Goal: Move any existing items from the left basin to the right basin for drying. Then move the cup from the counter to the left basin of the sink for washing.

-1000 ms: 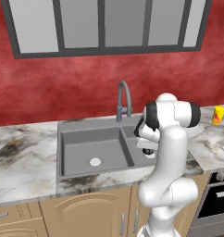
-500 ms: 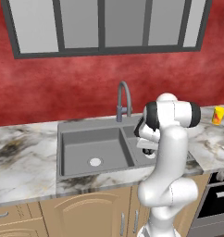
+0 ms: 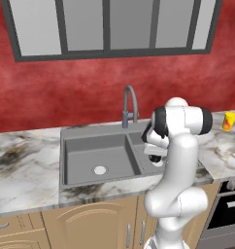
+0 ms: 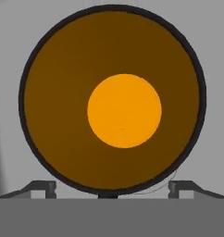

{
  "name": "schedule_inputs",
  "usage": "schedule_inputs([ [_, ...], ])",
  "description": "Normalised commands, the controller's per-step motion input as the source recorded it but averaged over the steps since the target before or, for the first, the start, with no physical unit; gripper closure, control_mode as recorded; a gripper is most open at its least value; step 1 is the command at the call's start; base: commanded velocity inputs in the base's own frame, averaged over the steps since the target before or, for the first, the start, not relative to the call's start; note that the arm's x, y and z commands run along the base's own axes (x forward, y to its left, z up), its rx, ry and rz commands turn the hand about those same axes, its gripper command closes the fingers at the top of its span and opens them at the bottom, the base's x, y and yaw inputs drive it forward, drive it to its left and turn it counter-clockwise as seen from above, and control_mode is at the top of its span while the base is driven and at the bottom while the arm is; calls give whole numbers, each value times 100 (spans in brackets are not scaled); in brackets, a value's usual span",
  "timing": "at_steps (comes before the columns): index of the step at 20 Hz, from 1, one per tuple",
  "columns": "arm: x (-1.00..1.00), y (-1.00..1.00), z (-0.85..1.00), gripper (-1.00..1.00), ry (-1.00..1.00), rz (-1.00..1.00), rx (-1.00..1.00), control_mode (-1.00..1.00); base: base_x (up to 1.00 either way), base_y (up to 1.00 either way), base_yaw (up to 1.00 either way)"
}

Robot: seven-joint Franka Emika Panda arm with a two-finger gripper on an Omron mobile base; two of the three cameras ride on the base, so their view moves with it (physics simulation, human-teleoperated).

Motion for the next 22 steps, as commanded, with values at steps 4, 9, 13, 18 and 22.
schedule_inputs([
  [4,0,0,28,-100,0,0,0,-100,0,0,0],
  [9,-2,0,33,-100,0,0,0,-100,0,0,0],
  [13,-8,0,34,-100,0,0,0,-100,0,0,0],
  [18,-9,0,40,-100,0,0,0,-100,0,0,0],
  [22,-13,0,42,-100,0,0,0,-100,0,0,0],
])
